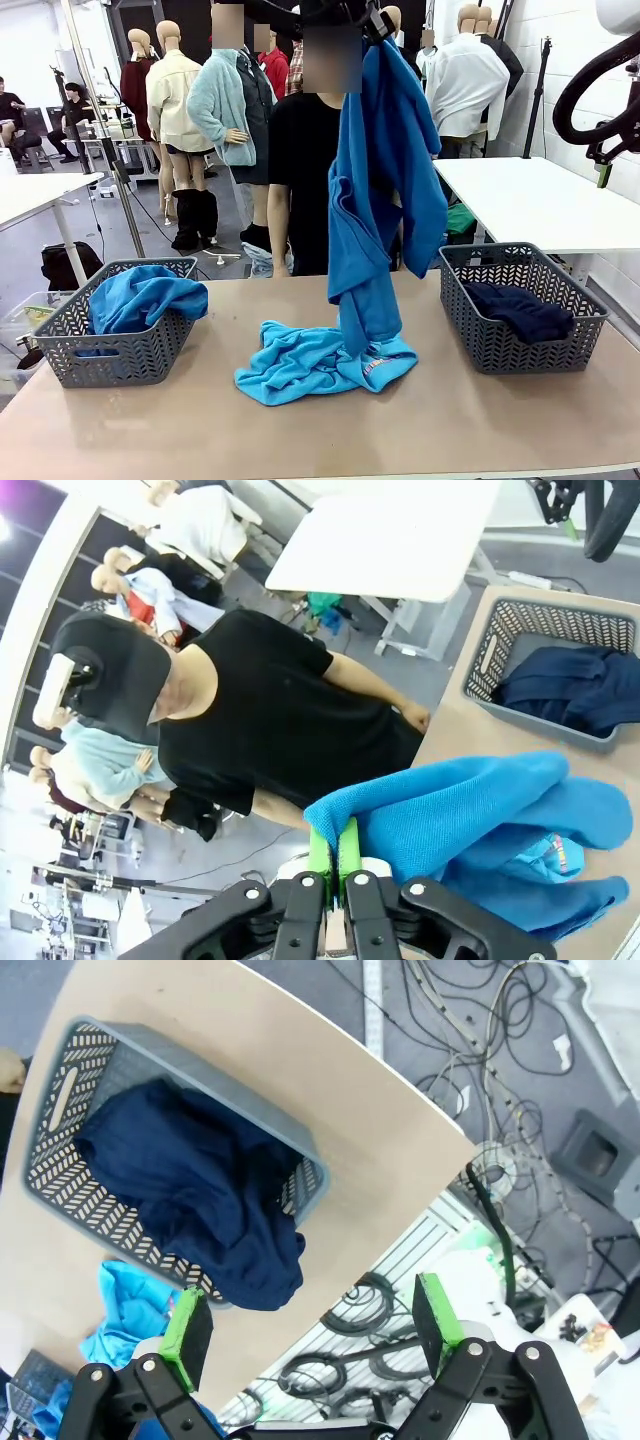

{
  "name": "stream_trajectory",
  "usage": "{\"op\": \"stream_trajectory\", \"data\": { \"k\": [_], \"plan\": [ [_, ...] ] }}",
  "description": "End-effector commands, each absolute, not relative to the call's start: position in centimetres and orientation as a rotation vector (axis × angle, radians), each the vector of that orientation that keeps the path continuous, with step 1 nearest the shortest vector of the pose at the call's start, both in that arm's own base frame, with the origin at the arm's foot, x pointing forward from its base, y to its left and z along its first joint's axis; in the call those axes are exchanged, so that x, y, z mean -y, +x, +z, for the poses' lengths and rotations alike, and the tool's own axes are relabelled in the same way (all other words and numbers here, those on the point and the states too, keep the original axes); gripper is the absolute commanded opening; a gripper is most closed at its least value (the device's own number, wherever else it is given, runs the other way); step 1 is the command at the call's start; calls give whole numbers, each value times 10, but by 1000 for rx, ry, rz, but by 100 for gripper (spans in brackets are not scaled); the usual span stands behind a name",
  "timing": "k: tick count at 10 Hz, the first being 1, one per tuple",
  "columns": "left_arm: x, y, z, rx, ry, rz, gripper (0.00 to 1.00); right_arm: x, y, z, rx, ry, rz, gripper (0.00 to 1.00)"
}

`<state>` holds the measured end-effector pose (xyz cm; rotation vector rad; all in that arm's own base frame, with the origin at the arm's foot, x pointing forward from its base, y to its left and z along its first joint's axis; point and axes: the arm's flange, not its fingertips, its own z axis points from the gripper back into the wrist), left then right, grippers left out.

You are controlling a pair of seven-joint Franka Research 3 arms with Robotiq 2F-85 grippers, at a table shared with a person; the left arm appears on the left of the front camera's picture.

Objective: Sort the tops and bottoms.
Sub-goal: Sort the clothes according to human instructions.

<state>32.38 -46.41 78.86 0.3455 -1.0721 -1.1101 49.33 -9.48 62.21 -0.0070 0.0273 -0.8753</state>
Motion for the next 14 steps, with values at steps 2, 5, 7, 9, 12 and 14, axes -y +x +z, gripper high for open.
{"op": "stream_trajectory", "data": {
  "k": [2, 5, 7, 9, 12, 14],
  "plan": [
    [461, 327, 796, 1085, 324, -1101, 0, 95, 493, 623, -28, -25, -873, 100],
    [461, 327, 796, 1085, 324, -1101, 0, 95, 493, 623, -28, -25, -873, 100],
    [461, 327, 796, 1085, 324, -1101, 0, 95, 493, 623, -28, -25, -873, 100],
    [461, 327, 796, 1085, 324, -1101, 0, 95, 493, 623, -28, -25, -873, 100],
    [461, 327, 796, 1085, 324, -1101, 0, 95, 493, 623, -28, -25, -873, 100],
    [461, 327, 796, 1085, 324, -1101, 0, 95, 493, 623, -28, -25, -873, 100]
  ]
}}
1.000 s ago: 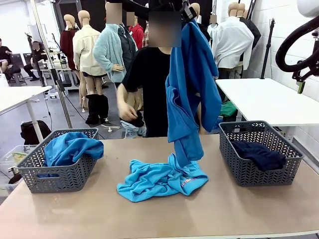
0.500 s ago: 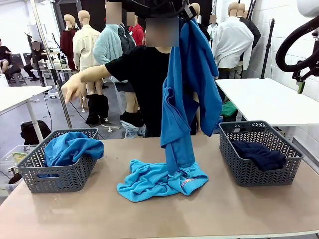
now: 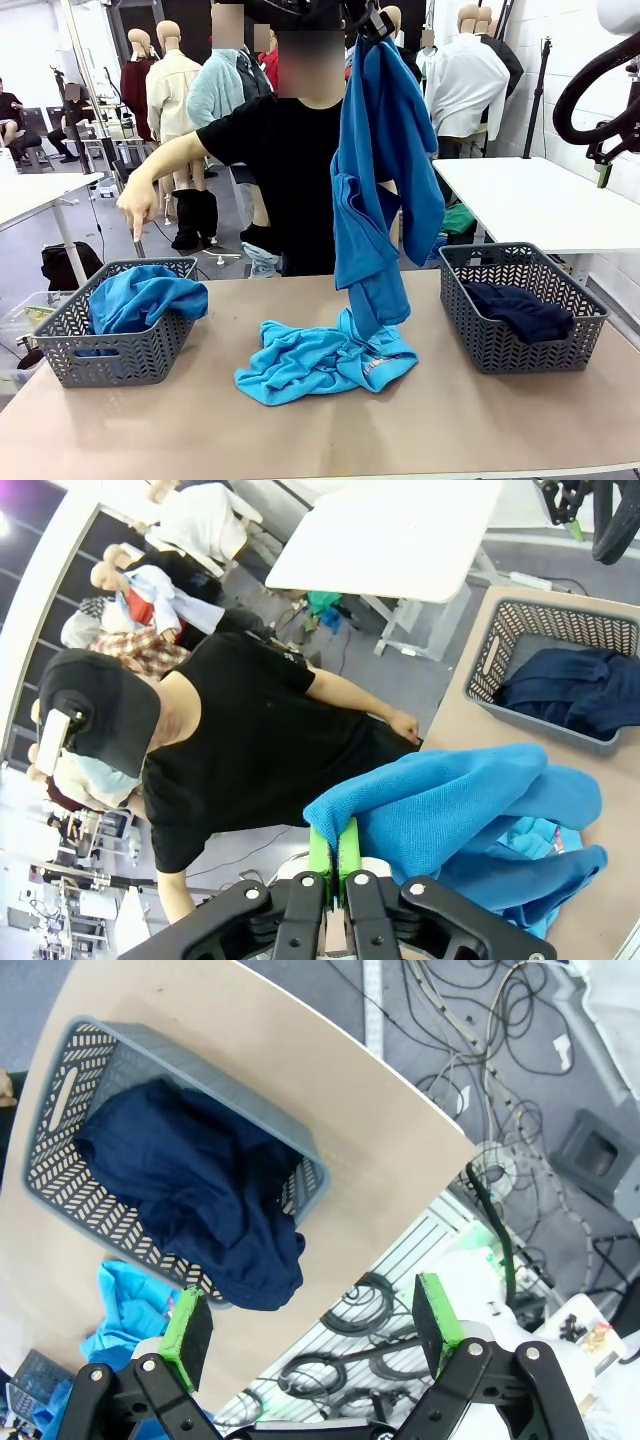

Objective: Sort the tops and bottoms.
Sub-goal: Sort the clothes according to human instructions.

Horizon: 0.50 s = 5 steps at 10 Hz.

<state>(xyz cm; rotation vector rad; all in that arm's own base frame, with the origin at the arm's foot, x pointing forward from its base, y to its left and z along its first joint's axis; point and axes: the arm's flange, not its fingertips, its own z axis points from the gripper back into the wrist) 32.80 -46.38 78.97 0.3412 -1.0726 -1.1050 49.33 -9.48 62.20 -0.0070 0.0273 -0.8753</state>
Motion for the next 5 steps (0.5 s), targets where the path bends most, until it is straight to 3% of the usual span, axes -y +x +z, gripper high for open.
{"op": "stream_trajectory", "data": {
  "k": [1, 5],
  "plan": [
    [461, 327, 796, 1085, 324, -1101, 0, 95, 493, 623, -28, -25, -873, 100],
    [461, 327, 796, 1085, 324, -1101, 0, 95, 493, 623, -28, -25, -873, 100]
  ]
}}
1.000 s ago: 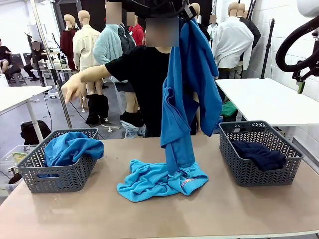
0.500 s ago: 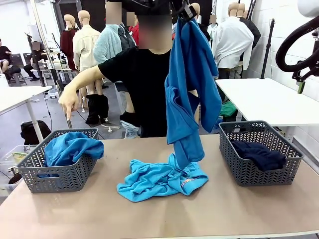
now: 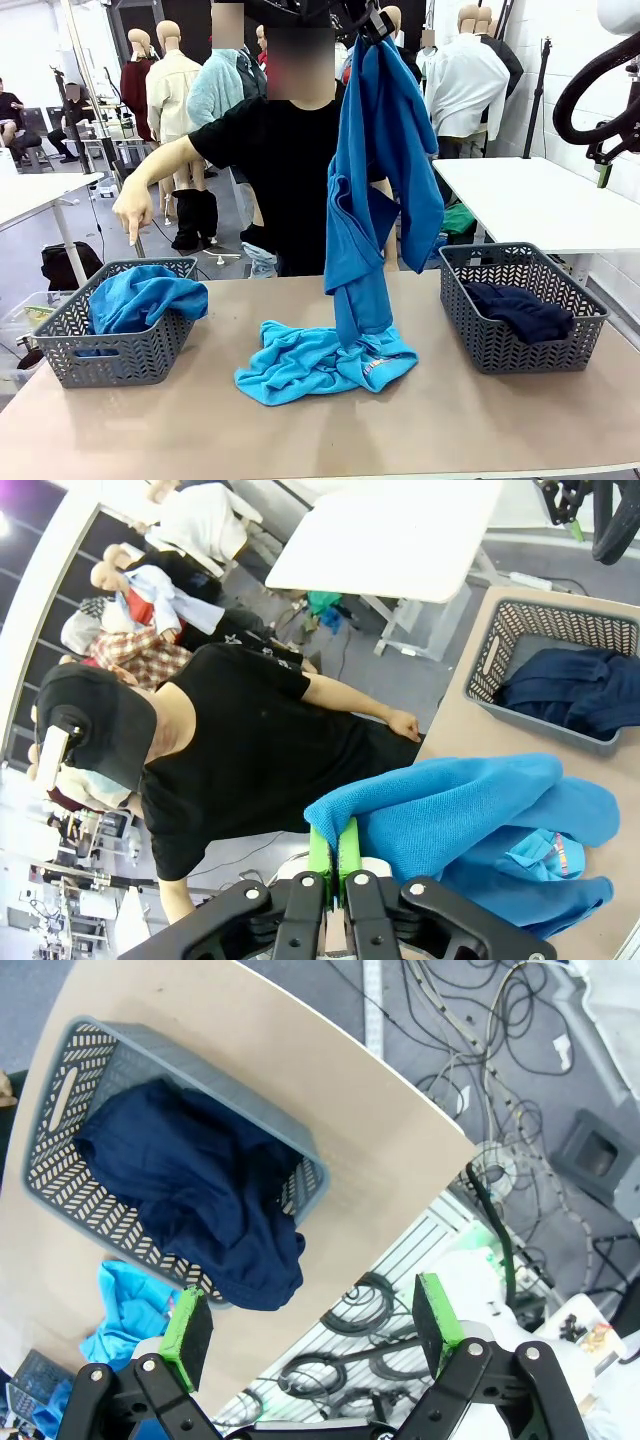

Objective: Sort the tops and bottoms.
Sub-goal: Sort the clothes according to human instructions.

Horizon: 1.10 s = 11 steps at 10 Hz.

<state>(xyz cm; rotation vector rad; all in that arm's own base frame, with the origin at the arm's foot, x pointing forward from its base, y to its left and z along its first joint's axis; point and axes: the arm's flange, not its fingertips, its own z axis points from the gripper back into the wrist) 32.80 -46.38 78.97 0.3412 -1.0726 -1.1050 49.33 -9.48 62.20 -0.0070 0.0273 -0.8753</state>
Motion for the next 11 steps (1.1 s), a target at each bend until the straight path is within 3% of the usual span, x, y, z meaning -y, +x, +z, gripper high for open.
{"op": "stream_trajectory", "data": {
  "k": [1, 9, 11],
  "plan": [
    [461, 327, 796, 1085, 324, -1101, 0, 95, 493, 623, -28, -25, -873, 100],
    [464, 328, 790, 1073, 341, -1105, 0, 95, 493, 623, -28, -25, -873, 100],
    [433, 327, 833, 1170, 399, -970, 0, 95, 493, 623, -28, -25, -873, 100]
  ]
}}
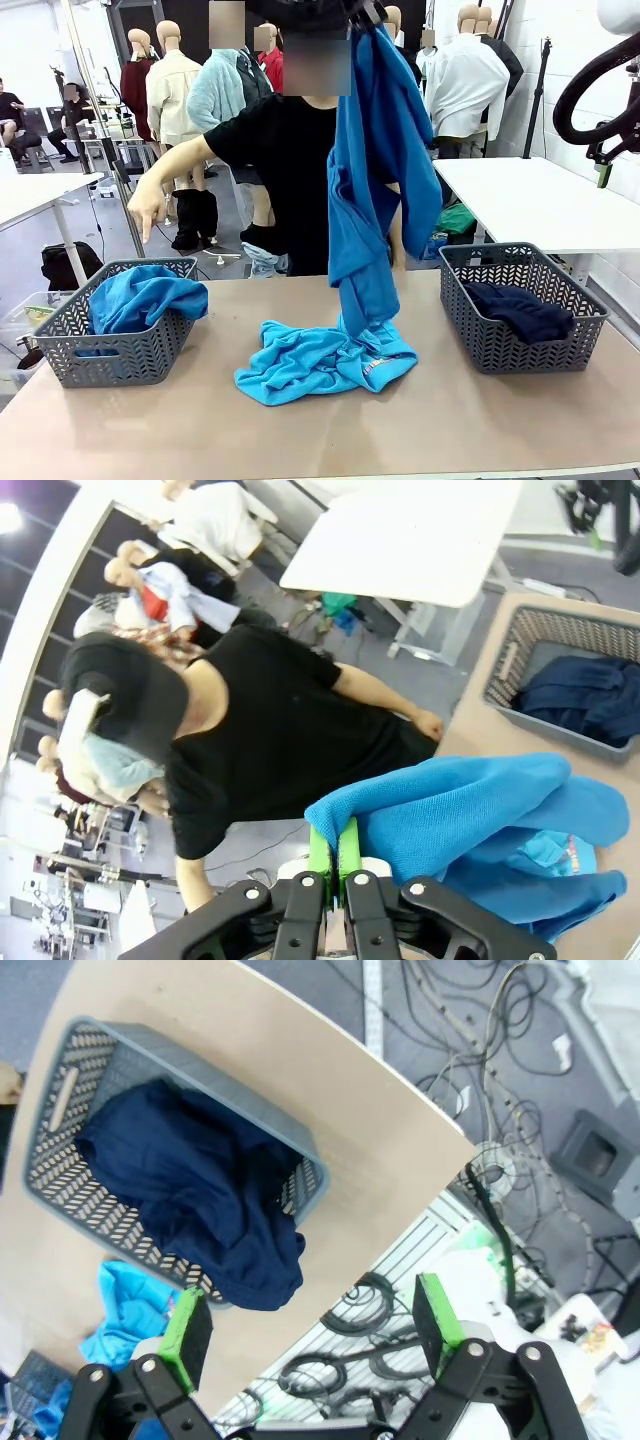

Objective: Sort the tops and bottoms.
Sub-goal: Sort the clothes according to human instructions.

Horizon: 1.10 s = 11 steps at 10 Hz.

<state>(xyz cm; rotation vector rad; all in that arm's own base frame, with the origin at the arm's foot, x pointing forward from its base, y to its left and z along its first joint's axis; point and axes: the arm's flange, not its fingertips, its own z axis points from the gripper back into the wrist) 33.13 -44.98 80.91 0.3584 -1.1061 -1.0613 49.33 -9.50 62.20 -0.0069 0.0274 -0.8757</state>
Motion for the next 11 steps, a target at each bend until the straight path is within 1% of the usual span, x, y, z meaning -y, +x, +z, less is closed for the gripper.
{"op": "stream_trajectory", "data": {
  "k": [1, 2, 3, 4, 5, 7, 9, 10, 11],
  "plan": [
    [417, 323, 853, 1205, 430, -907, 0, 95, 493, 623, -28, -25, -873, 100],
    [399, 319, 867, 1201, 480, -854, 0, 95, 493, 623, -28, -25, -873, 100],
    [372, 322, 878, 1159, 534, -779, 0, 95, 493, 623, -28, -25, -873, 100],
    [344, 333, 884, 1133, 571, -684, 0, 95, 493, 623, -28, -25, -873, 100],
    [294, 353, 886, 1089, 579, -561, 0, 95, 493, 623, -28, -25, -873, 100],
    [197, 379, 844, 960, 564, -395, 0, 95, 493, 623, -28, -25, -873, 100],
    [120, 390, 802, 870, 556, -273, 0, 95, 493, 623, -28, -25, -873, 100],
    [92, 384, 779, 849, 488, -254, 0, 95, 493, 623, -28, -25, -873, 100],
    [77, 380, 769, 880, 457, -227, 0, 95, 493, 623, -28, -25, -873, 100]
  ]
}}
